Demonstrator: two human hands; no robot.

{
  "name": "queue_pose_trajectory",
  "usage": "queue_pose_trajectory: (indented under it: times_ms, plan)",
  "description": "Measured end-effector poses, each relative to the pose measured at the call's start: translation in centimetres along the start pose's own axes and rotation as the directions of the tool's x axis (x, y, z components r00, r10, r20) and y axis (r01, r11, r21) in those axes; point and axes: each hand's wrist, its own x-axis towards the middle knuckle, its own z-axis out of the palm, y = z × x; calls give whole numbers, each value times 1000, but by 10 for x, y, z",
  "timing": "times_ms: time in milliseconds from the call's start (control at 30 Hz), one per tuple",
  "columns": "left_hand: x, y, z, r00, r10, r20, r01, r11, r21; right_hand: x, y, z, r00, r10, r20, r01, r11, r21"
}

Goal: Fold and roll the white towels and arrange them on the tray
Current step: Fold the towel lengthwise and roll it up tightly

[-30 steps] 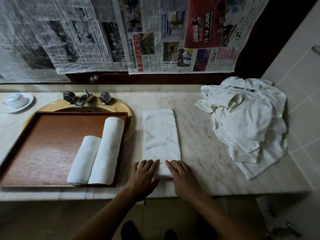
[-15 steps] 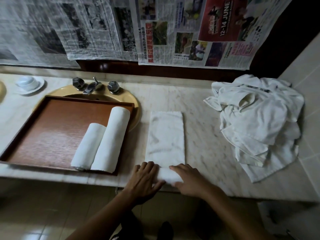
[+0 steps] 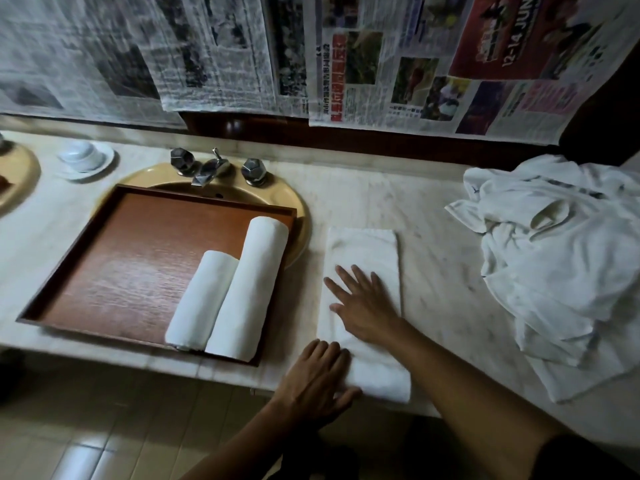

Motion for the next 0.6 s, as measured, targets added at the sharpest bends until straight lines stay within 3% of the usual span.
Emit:
queue_pose_trajectory:
  times_ms: [300,400,500,600]
  plan:
    - [3,-9,4,998,46,-32,-44,998,48,87,16,-25,996,79,32,-81,994,68]
    - [4,-11,3,999,26,-26,-25,1000,12,81,18,-33,992,89,-84,-78,988,133]
    - [4,-11,4,999,21,-32,-21,1000,-18,61,30,-23,923,262,-281,-215,958,188]
    - [4,-12,4,999,27,-30,-28,999,-18,59,56,-8,880,435,-189,-411,898,153]
